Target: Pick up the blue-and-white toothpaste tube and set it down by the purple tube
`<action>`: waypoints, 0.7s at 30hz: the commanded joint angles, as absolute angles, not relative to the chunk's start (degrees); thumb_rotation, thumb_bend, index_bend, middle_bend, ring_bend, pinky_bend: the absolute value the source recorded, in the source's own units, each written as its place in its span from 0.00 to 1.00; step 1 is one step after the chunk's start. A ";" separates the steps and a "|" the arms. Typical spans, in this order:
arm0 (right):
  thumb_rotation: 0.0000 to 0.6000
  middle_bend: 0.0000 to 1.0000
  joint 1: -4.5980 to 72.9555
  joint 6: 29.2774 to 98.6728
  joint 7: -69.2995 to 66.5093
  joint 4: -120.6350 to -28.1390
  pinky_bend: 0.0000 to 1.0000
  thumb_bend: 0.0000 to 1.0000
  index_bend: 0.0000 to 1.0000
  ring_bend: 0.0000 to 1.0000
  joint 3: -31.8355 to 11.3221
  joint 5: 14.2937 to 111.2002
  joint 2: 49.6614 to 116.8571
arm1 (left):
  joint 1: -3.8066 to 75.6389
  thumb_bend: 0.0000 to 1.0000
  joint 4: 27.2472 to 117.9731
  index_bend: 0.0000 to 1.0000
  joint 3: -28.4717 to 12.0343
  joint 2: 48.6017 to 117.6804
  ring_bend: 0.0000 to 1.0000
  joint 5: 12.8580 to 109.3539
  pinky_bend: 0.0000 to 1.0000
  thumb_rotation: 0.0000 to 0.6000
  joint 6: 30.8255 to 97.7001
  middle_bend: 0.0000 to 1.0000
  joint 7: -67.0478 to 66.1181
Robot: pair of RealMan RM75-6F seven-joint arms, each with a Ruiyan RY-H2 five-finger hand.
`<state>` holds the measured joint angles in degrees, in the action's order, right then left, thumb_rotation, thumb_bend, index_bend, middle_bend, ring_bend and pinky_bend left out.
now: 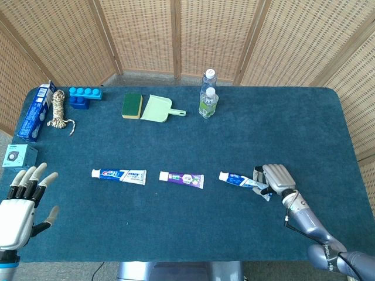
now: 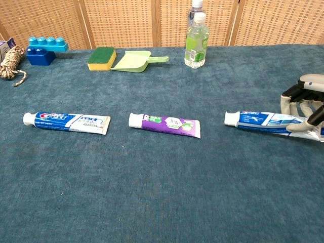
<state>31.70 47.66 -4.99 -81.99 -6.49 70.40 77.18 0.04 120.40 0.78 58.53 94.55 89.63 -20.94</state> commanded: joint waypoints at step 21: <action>1.00 0.74 28.81 49.90 -41.22 -91.97 0.84 0.52 0.97 0.70 -4.09 86.49 67.41 | 9.91 0.33 121.06 0.19 -3.56 58.82 0.08 89.51 0.15 1.00 76.55 0.11 -20.45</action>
<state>28.93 49.35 -40.60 -91.22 -4.47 85.85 67.94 8.30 121.03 -2.78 58.62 90.37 78.42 -21.11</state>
